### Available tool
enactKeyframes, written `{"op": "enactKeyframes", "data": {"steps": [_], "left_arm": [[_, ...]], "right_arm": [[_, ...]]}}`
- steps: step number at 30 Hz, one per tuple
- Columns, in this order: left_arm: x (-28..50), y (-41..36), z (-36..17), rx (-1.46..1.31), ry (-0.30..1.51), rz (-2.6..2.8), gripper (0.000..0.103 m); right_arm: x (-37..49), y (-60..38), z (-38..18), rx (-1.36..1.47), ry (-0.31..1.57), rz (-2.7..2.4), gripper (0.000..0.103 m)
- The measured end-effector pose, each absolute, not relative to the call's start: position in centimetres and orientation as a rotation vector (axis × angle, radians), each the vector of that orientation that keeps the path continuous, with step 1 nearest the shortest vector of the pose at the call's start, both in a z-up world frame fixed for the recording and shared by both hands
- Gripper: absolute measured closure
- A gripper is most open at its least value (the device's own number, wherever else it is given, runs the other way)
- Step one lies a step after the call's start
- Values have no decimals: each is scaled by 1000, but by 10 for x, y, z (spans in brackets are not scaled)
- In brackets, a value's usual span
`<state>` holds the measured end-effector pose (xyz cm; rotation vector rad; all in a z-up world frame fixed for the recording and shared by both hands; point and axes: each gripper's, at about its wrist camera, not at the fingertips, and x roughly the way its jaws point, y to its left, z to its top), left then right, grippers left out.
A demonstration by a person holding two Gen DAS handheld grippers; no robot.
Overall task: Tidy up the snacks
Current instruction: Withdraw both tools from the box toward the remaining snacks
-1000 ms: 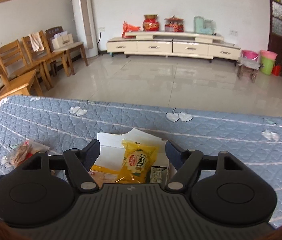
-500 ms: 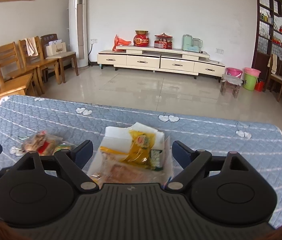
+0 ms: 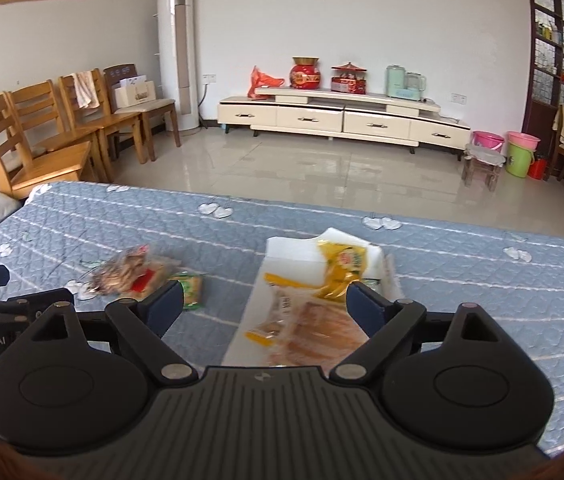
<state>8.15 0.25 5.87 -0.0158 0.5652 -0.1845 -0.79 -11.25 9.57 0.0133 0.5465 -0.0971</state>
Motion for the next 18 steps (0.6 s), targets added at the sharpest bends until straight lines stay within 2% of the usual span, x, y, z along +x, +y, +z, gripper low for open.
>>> {"op": "enactKeyframes", "data": {"steps": [9, 13, 18], "left_arm": [[92, 45, 37, -50, 602, -101, 7], [113, 58, 29, -86, 620, -97, 1], [155, 49, 18, -81, 653, -123, 1]], "right_arm": [[2, -84, 72, 15, 580, -36, 0], [2, -78, 61, 22, 588, -13, 0], [-1, -76, 51, 30, 591, 5, 0]]}}
